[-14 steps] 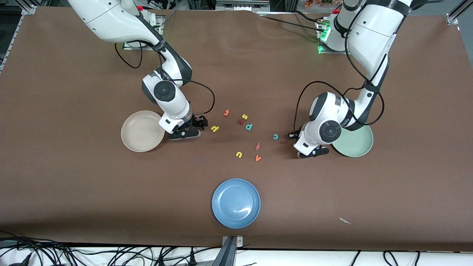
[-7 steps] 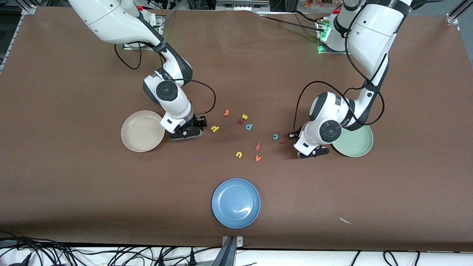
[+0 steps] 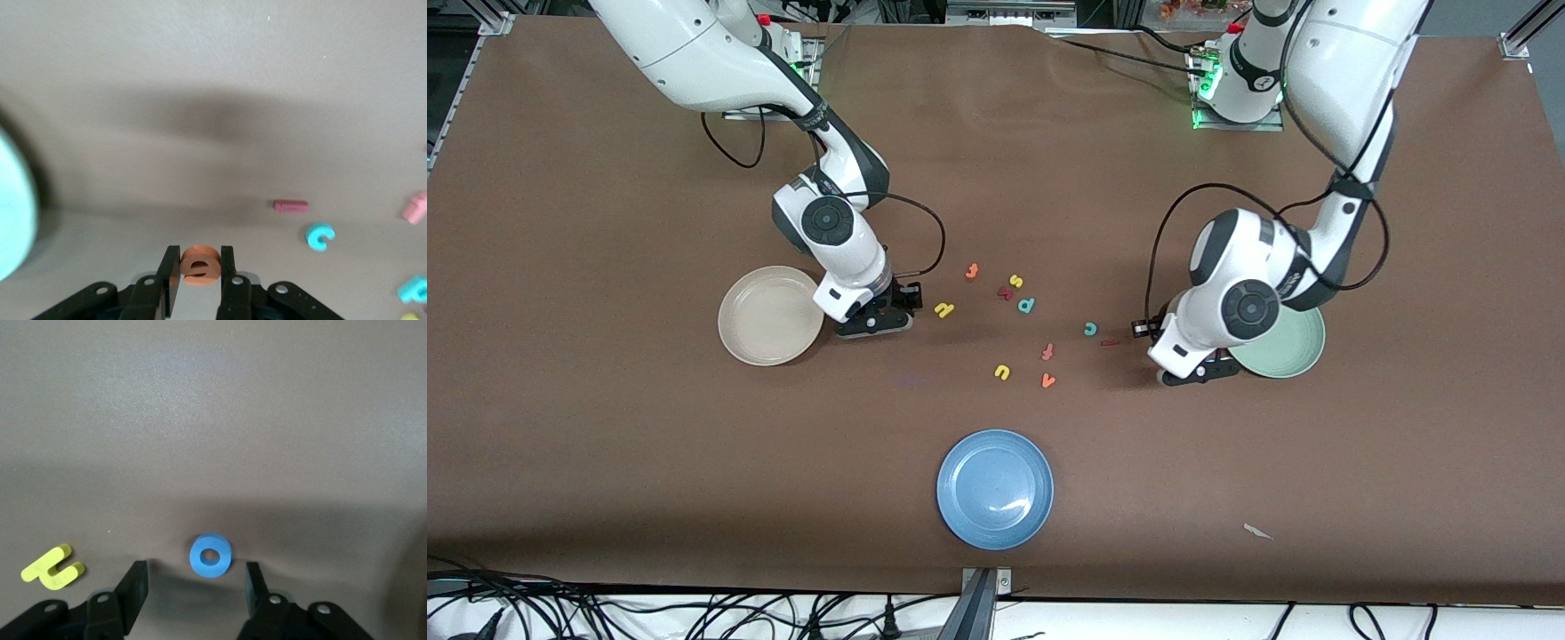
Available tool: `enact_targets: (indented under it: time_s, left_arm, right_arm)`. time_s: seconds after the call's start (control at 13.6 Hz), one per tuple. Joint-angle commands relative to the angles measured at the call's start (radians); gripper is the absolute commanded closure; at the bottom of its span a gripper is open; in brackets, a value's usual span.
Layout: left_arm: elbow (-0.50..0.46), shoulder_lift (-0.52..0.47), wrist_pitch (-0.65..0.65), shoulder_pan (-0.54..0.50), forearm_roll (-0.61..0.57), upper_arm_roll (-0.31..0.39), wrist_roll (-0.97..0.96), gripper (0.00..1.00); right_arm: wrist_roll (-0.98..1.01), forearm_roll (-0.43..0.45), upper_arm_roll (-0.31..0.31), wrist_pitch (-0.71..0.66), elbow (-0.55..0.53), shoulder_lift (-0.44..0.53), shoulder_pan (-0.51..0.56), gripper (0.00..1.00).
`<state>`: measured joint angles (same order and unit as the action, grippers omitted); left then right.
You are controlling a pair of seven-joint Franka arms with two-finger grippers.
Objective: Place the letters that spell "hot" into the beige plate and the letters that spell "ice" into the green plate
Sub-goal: 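Grasp the orange 9 with the left gripper and the blue o with the right, then carry the orange 9 over the green plate and open the left gripper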
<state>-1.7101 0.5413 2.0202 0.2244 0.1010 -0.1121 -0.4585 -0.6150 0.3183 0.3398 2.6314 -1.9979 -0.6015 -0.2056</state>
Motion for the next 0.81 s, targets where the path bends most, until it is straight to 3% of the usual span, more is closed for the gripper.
enact_targets:
  time_s: [0.0,0.15,0.29,0.74]
  left_arm:
    - [0.029,-0.056,-0.122,-0.077,0.013,0.005,0.125,0.91]
    - [0.034,-0.084,-0.187,-0.132,-0.001,0.008,0.200,0.91]
    - [0.034,-0.098,-0.240,-0.183,-0.091,0.005,0.300,0.91]
    - [0.018,-0.034,-0.242,-0.306,-0.150,0.006,0.495,0.91]
  right_arm:
    - [-0.025,0.024,-0.011,0.029,-0.012,-0.001,-0.014,0.36]
    - [-0.025,0.024,-0.013,0.029,-0.012,-0.003,-0.015,0.39]
    - [-0.023,0.024,-0.015,0.030,-0.012,-0.003,-0.015,0.44]
    - [-0.023,0.022,-0.018,0.029,-0.012,-0.001,-0.017,0.57]
